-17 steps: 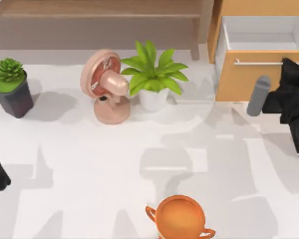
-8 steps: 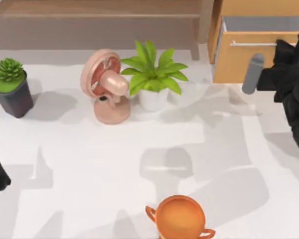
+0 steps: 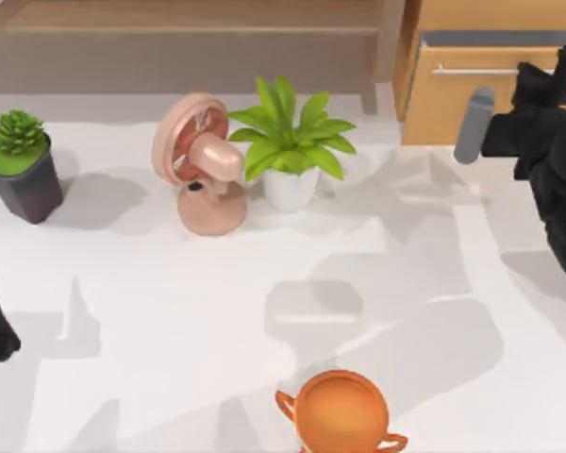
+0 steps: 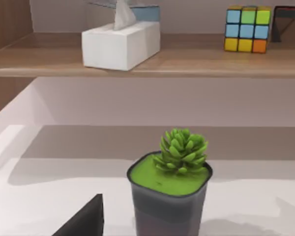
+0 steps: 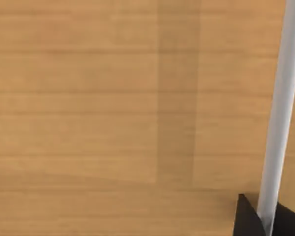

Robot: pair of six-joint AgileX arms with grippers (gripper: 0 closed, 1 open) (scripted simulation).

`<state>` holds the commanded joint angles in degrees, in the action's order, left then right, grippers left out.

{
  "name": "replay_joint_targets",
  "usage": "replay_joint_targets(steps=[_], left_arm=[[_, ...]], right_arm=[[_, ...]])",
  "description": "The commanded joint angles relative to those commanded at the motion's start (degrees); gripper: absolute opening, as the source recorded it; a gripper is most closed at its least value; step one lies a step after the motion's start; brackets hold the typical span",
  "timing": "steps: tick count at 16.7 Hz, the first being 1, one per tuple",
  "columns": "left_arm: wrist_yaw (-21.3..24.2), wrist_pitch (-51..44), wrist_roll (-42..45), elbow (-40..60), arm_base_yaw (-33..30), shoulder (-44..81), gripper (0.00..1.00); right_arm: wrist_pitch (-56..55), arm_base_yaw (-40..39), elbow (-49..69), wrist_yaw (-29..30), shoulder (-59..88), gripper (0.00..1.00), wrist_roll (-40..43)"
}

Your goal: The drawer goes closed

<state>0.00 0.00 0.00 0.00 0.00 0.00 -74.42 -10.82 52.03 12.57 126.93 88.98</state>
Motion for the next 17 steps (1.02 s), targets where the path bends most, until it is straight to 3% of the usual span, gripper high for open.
replay_joint_targets(steps=[6, 11, 17], left_arm=[[0.00, 0.00, 0.00, 0.00, 0.00, 0.00, 1.00], [0.00, 0.00, 0.00, 0.00, 0.00, 0.00, 1.00], [0.00, 0.00, 0.00, 0.00, 0.00, 0.00, 1.00]], right_arm=[[6.06, 1.31, 10.55, -1.18, 4.65, 0.00, -0.10], [6.48, 1.39, 11.20, -1.27, 4.92, 0.00, -0.10], [6.48, 1.39, 11.20, -1.27, 4.92, 0.45, -0.10]])
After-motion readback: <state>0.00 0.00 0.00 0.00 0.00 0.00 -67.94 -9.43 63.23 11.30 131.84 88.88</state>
